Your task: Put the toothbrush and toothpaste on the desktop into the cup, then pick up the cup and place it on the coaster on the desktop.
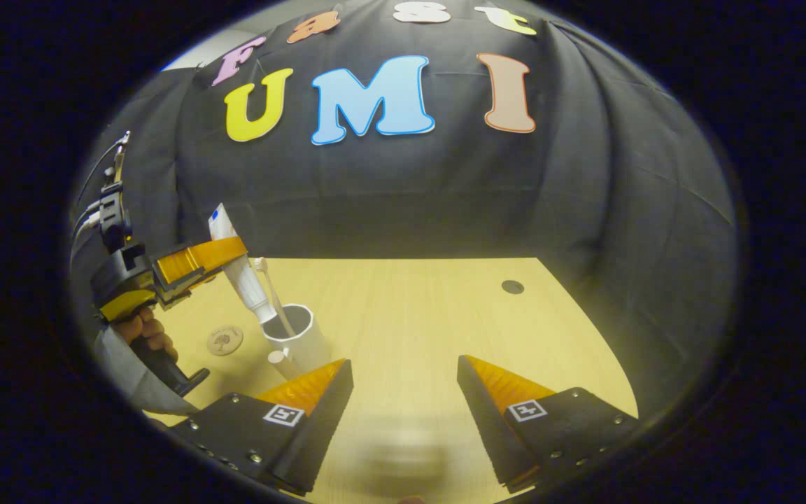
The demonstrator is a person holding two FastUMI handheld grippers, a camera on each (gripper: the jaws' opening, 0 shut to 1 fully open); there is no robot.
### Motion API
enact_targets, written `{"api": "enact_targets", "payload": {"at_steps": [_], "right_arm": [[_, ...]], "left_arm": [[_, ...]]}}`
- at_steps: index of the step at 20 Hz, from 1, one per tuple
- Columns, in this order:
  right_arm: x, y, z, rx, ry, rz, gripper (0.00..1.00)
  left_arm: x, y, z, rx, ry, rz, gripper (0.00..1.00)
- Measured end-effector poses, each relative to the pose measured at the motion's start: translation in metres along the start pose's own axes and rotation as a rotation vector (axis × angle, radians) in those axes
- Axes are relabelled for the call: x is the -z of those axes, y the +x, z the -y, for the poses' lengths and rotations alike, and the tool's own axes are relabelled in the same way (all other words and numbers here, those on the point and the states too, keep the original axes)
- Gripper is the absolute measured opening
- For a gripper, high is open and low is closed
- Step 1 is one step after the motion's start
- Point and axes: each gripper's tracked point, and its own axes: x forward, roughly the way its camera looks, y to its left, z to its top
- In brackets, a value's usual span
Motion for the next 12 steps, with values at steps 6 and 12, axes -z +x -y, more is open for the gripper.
{"api": "enact_targets", "payload": {"at_steps": [6, 12], "right_arm": [[0.002, -0.003, -0.006, -0.025, 0.014, -0.008, 0.89], [0.011, -0.004, -0.007, -0.038, 0.017, -0.031, 0.89]], "left_arm": [[0.035, 0.014, 0.013, 0.033, 0.064, 0.002, 0.25], [0.046, 0.016, 0.016, 0.023, 0.103, -0.008, 0.37]]}}
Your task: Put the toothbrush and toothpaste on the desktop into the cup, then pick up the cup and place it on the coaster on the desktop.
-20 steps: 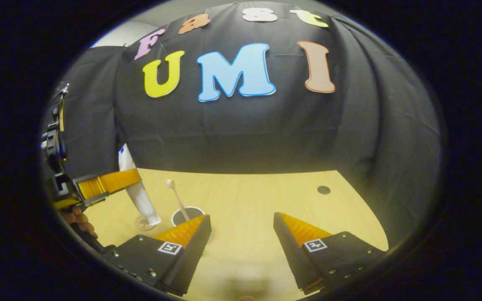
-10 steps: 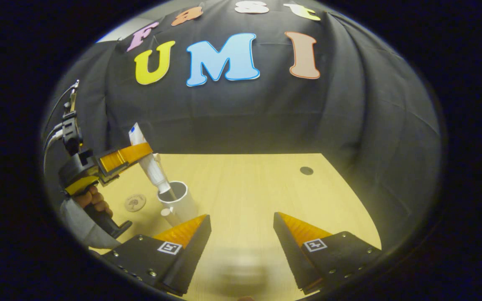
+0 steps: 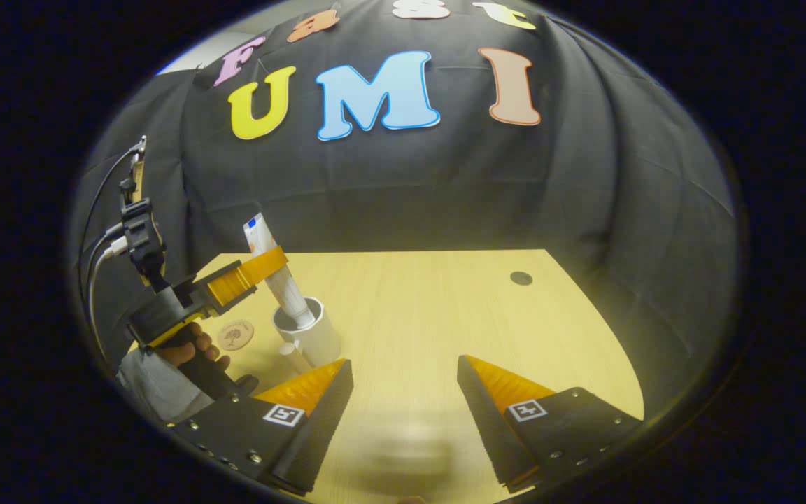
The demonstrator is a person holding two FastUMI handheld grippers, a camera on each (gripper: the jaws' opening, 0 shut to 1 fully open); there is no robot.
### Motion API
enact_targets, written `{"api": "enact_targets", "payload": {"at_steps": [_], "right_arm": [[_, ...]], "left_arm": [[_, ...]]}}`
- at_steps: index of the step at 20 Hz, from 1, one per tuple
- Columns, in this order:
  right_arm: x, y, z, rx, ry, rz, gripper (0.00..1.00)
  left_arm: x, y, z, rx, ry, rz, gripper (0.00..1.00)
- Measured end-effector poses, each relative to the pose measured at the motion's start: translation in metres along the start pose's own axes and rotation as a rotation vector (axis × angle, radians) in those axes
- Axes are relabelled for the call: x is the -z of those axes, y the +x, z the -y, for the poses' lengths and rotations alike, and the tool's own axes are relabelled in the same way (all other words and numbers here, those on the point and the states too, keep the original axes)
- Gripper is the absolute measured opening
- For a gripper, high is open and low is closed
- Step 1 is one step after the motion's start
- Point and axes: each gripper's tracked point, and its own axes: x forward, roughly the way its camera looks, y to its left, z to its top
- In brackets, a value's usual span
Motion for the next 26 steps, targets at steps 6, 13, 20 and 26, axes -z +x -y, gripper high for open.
{"api": "enact_targets", "payload": {"at_steps": [6, 13, 20, 26], "right_arm": [[0.007, 0.003, -0.01, -0.01, 0.006, -0.018, 0.9], [0.0, 0.006, -0.036, -0.048, -0.01, -0.015, 0.9], [0.004, 0.024, -0.077, -0.12, -0.046, -0.06, 0.89], [0.011, 0.046, -0.114, -0.165, -0.12, -0.124, 0.9]], "left_arm": [[0.004, -0.002, 0.004, 0.026, -0.005, -0.018, 0.86], [-0.004, -0.013, -0.012, -0.01, 0.03, -0.049, 0.97], [-0.034, -0.041, -0.035, -0.04, 0.079, -0.04, 0.96], [-0.053, -0.066, -0.064, -0.083, 0.114, -0.035, 0.97]]}}
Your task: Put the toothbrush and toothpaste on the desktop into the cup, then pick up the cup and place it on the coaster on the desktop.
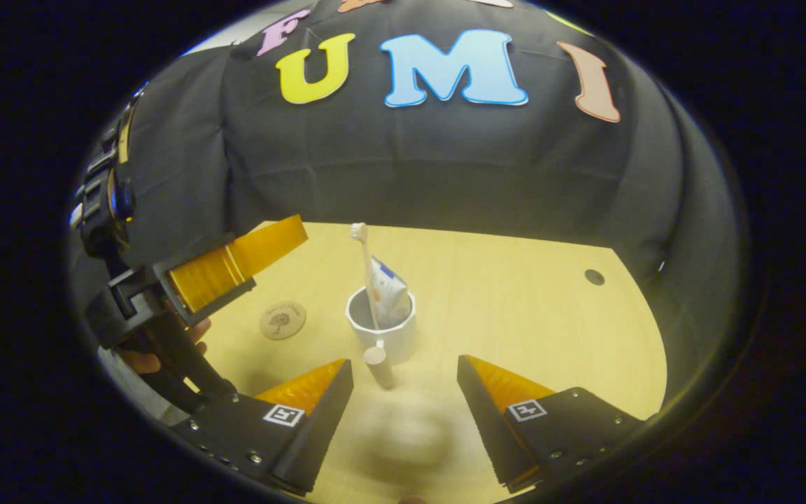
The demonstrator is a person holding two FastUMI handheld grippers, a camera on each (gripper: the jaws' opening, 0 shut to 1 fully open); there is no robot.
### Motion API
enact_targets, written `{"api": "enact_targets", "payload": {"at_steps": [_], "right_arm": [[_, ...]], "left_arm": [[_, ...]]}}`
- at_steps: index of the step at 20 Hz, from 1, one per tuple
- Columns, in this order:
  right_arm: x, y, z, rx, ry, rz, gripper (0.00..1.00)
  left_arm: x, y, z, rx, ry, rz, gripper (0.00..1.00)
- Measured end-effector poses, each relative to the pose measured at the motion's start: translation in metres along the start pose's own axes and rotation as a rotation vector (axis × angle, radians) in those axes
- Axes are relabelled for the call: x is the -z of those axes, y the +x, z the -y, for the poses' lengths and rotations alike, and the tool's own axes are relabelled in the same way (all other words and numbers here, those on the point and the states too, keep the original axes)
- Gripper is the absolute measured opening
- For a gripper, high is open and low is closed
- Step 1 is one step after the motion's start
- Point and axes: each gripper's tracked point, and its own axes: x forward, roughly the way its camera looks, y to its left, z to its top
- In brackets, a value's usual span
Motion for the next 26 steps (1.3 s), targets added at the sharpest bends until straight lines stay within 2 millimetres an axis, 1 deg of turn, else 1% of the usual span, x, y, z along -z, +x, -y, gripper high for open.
{"api": "enact_targets", "payload": {"at_steps": [4, 5, 6, 7, 8, 9, 10, 12, 15, 17, 18, 20, 21, 22, 26], "right_arm": [[0.002, 0.019, -0.014, -0.006, -0.03, -0.046, 0.9], [0.002, 0.024, -0.016, -0.004, -0.038, -0.055, 0.9], [0.004, 0.03, -0.018, -0.004, -0.046, -0.068, 0.9], [0.004, 0.035, -0.02, -0.001, -0.054, -0.081, 0.9], [0.006, 0.04, -0.021, -0.001, -0.061, -0.094, 0.9], [0.006, 0.045, -0.023, -0.001, -0.068, -0.107, 0.9], [0.008, 0.05, -0.023, 0.0, -0.077, -0.123, 0.9], [0.012, 0.062, -0.026, 0.0, -0.096, -0.161, 0.9], [0.022, 0.076, -0.026, 0.011, -0.12, -0.232, 0.9], [0.031, 0.085, -0.023, 0.029, -0.141, -0.288, 0.9], [0.034, 0.089, -0.022, 0.038, -0.153, -0.306, 0.88], [0.037, 0.097, -0.02, 0.053, -0.177, -0.326, 0.88], [0.038, 0.1, -0.02, 0.057, -0.181, -0.337, 0.88], [0.04, 0.103, -0.02, 0.059, -0.178, -0.349, 0.88], [0.045, 0.115, -0.022, 0.055, -0.155, -0.394, 0.88]], "left_arm": [[-0.005, -0.015, -0.024, -0.028, 0.0, -0.003, 0.97], [-0.005, -0.019, -0.03, -0.039, -0.003, -0.005, 1.0], [-0.005, -0.023, -0.036, -0.048, -0.008, -0.004, 0.97], [-0.006, -0.027, -0.042, -0.058, -0.014, -0.004, 1.0], [-0.008, -0.03, -0.048, -0.066, -0.02, -0.005, 1.0], [-0.006, -0.032, -0.055, -0.075, -0.023, -0.01, 0.97], [-0.005, -0.035, -0.062, -0.087, -0.023, -0.018, 1.0], [0.0, -0.039, -0.074, -0.104, -0.027, -0.034, 1.0], [0.006, -0.05, -0.086, -0.123, -0.04, -0.059, 0.97], [0.014, -0.057, -0.092, -0.13, -0.045, -0.078, 0.97], [0.02, -0.061, -0.095, -0.135, -0.043, -0.092, 0.97], [0.032, -0.067, -0.101, -0.147, -0.038, -0.121, 0.97], [0.035, -0.07, -0.104, -0.149, -0.04, -0.129, 0.93], [0.037, -0.074, -0.107, -0.153, -0.042, -0.136, 0.97], [0.041, -0.085, -0.116, -0.167, -0.061, -0.15, 0.97]]}}
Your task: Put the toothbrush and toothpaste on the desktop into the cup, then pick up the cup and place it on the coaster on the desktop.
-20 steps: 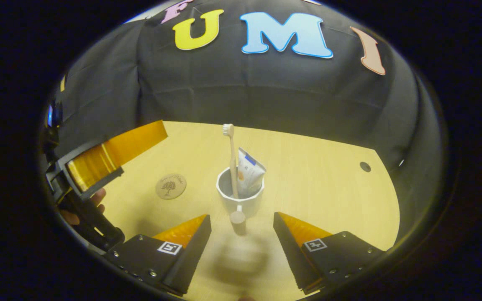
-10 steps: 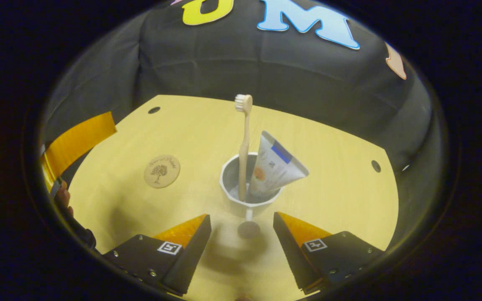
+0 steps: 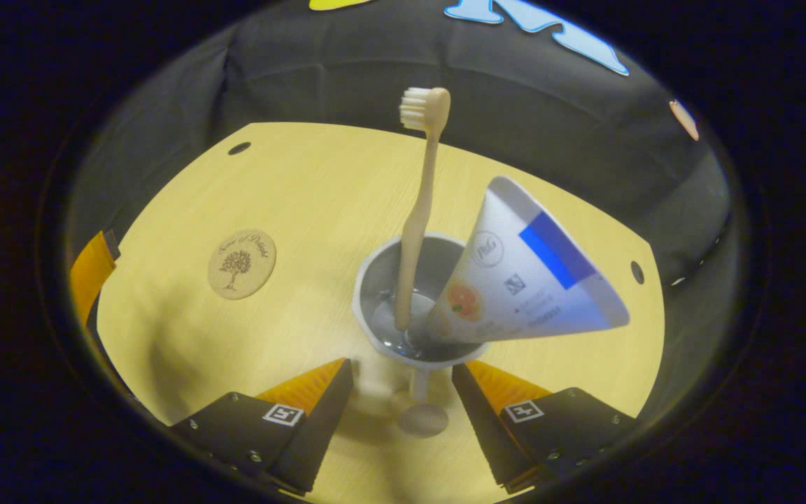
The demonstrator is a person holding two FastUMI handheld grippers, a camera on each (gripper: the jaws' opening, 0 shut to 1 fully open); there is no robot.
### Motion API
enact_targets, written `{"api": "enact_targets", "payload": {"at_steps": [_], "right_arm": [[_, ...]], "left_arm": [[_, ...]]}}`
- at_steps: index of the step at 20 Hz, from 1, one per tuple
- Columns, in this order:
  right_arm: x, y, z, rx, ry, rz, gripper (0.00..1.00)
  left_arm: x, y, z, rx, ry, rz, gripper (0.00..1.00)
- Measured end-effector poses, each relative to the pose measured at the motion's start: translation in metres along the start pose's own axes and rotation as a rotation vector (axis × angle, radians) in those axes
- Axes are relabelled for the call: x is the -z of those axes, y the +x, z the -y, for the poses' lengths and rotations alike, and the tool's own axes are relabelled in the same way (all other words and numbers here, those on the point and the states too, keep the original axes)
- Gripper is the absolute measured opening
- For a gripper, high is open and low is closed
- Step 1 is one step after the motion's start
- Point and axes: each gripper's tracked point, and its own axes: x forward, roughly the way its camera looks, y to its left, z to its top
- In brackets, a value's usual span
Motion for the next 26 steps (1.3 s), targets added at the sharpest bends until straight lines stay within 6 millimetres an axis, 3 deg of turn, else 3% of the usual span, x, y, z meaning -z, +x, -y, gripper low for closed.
{"api": "enact_targets", "payload": {"at_steps": [4, 5, 8, 9, 13, 14, 19, 21, 22, 26], "right_arm": [[0.002, 0.006, 0.001, -0.01, 0.039, -0.038, 0.88], [0.002, 0.007, 0.001, -0.017, 0.053, -0.046, 0.83], [0.003, 0.01, 0.005, -0.013, 0.071, -0.064, 0.79], [0.005, 0.013, 0.004, -0.026, 0.083, -0.075, 0.7], [0.013, 0.017, 0.009, -0.017, 0.127, -0.107, 0.55], [0.011, 0.013, 0.006, -0.025, 0.153, -0.111, 0.3], [0.008, 0.014, 0.007, -0.031, 0.161, -0.088, 0.28], [0.007, 0.015, 0.006, -0.034, 0.157, -0.086, 0.22], [0.007, 0.014, 0.005, -0.039, 0.159, -0.081, 0.27], [0.005, 0.01, -0.003, -0.054, 0.15, -0.059, 0.27]], "left_arm": [[0.0, -0.004, -0.009, -0.01, -0.011, 0.001, 0.97], [0.0, -0.005, -0.011, -0.013, -0.016, 0.0, 0.97], [0.002, -0.005, -0.018, -0.021, -0.027, -0.005, 0.97], [0.004, -0.006, -0.019, -0.026, -0.031, -0.008, 0.97], [0.006, -0.009, -0.024, -0.035, -0.046, -0.012, 0.97], [0.008, -0.009, -0.025, -0.037, -0.049, -0.014, 0.97], [0.008, -0.011, -0.03, -0.048, -0.063, -0.014, 0.97], [0.006, -0.013, -0.033, -0.053, -0.062, -0.011, 0.97], [0.005, -0.013, -0.034, -0.055, -0.062, -0.01, 0.97], [0.002, -0.015, -0.037, -0.061, -0.066, -0.007, 0.97]]}}
